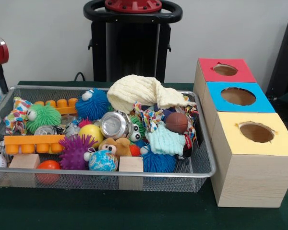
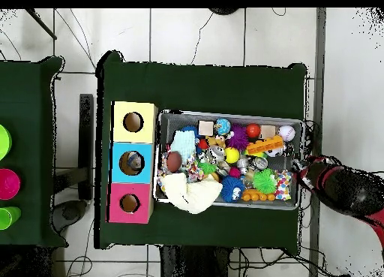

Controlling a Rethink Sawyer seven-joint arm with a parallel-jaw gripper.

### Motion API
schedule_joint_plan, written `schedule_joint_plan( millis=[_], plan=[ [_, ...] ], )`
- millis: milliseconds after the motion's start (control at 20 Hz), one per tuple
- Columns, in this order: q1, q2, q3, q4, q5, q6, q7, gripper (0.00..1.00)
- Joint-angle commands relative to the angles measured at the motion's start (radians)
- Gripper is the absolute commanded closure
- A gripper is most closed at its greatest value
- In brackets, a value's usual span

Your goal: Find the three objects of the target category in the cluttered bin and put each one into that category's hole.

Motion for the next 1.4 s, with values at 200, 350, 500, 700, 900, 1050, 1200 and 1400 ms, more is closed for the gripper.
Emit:
schedule_joint_plan(
  millis=[200,350,500,700,900,1050,1200,1400],
  plan=[
    [0.066,-0.101,-0.081,0.151,0.068,0.016,0.267,1.00],
    [0.093,-0.118,-0.101,0.173,0.090,0.005,0.294,1.00],
    [0.124,-0.145,-0.125,0.204,0.118,-0.013,0.321,1.00],
    [0.164,-0.176,-0.153,0.254,0.154,-0.045,0.357,1.00],
    [0.209,-0.190,-0.181,0.290,0.186,-0.080,0.397,1.00],
    [0.241,-0.199,-0.203,0.318,0.213,-0.110,0.424,1.00],
    [0.273,-0.221,-0.222,0.354,0.239,-0.130,0.454,1.00],
    [0.323,-0.258,-0.247,0.387,0.279,-0.142,0.490,1.00]
  ],
)
